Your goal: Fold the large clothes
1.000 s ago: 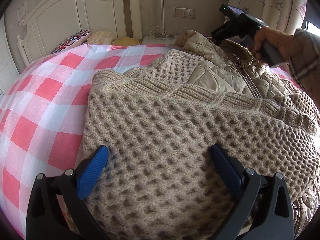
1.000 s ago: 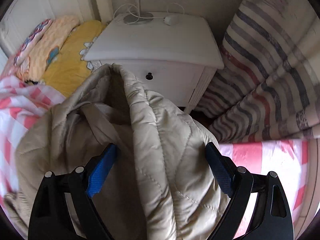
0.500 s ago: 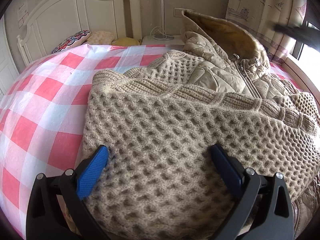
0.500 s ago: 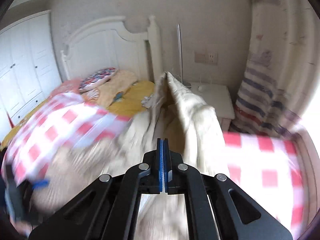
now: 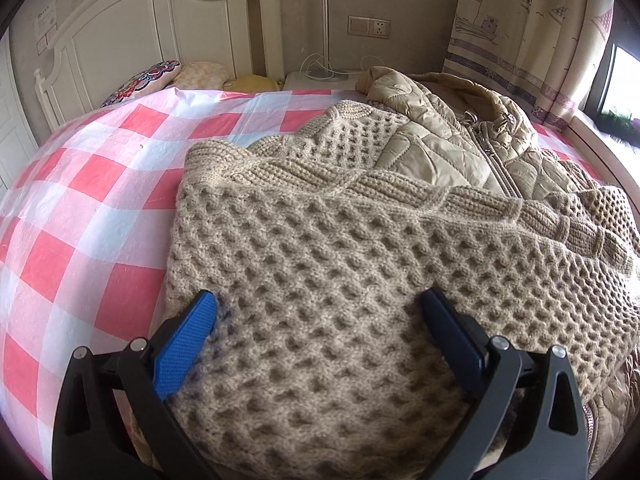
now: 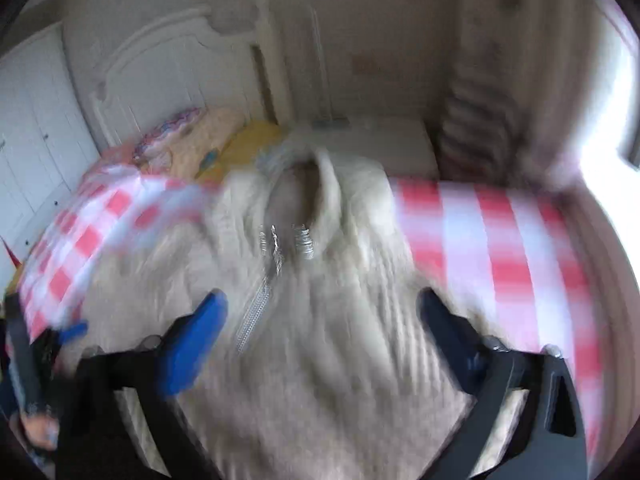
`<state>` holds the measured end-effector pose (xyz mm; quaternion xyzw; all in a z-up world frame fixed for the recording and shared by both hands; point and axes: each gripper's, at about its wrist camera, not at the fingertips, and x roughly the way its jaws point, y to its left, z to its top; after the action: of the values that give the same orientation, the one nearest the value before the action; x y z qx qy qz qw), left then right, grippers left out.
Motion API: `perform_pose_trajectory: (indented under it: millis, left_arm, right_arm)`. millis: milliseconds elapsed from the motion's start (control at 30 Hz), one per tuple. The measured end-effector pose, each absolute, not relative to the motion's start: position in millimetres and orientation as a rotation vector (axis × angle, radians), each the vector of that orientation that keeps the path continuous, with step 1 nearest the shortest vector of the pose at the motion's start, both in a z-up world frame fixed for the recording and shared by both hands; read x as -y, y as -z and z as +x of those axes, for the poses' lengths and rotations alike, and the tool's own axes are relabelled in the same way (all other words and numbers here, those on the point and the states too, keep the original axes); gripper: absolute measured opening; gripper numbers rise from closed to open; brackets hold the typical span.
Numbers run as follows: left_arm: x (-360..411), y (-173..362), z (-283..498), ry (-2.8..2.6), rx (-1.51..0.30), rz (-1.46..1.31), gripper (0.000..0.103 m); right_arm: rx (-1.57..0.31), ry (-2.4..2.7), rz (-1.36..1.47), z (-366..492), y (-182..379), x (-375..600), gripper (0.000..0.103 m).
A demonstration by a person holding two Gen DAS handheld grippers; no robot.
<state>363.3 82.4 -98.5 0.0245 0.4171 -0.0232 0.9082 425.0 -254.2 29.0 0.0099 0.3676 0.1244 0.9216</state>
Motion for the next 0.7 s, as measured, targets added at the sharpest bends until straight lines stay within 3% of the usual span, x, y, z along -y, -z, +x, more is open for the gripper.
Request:
perform_pose_trajectory:
  millis: [200,333,467,500,533,567,700]
  left_arm:
    - [-84.8,98.4,363.8,0.052,-0.861,0.045,0.101]
    - [-85.2,98.8,364.7,0.055,-0.862,0.041,0.101]
    - [-85.5,98.8,364.4,0.056,-0.862,0.039,0.101]
    - [-85.0,98.8,364.6,0.057,-0.863,0.038,0.101]
    - [-85.1,98.9,364.8,0.057,-0.863,0.037,0.101]
    - [-85.7,98.9,365.2,0.058,-0.864,0.036,0.101]
    - [-85.9,99.0,365.3,0.058,-0.864,0.035,0.101]
  right_arm:
    - [-0.868,-0.205,-0.078,584.3,-24.8,198.7,0.093]
    - [-1.074,-0.082,-0.137,686.6,27.3,180.1,0.078]
    - [-1.2,-0.033,-0.206,729.4,73.9,169.3,0.076]
    - [-1.203,-0.029,-0.225,731.1,80.3,168.5,0.071]
    - [-1.217,-0.031,-0.234,732.3,85.3,167.0,0.035]
    - [-1.222,-0.037,-0.246,730.9,88.5,165.8,0.008]
    - [-0.992,-0.135,-0.129,686.9,43.4,180.2,0.005]
